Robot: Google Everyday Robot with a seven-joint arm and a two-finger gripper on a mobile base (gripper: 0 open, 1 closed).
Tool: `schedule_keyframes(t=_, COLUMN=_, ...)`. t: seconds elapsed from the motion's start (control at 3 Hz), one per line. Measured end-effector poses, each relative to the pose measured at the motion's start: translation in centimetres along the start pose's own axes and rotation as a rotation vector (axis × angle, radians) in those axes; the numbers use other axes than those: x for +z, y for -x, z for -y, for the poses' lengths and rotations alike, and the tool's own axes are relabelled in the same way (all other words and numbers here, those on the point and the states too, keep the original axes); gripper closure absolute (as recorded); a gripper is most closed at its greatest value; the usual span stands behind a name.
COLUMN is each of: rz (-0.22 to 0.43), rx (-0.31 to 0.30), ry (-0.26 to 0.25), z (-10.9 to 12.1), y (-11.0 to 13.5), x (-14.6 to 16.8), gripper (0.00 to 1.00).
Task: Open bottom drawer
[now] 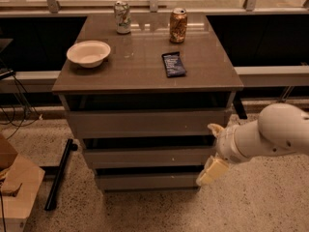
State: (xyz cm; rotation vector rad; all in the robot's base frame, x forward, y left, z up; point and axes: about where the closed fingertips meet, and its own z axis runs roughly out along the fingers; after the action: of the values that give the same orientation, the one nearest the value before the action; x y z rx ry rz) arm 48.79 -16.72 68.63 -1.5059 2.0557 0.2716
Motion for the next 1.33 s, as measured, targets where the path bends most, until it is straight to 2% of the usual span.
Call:
schedule_keyframes(t=0.33, rz=0.087, rx=0.081, ry=0.022, z=-0.6, y=-2.9, x=4.8, gripper=0.00)
schedule_keyframes(t=1.0, rz=0.289, rx=0.280, ry=0.103, z=-1.5, y=-8.2, x=11.6, gripper=0.00)
schedule_keyframes(t=1.33, rz=0.319, rx=0.320, ry=0.129, z=-2.1, y=-9.3, x=13.4, gripper=0.00)
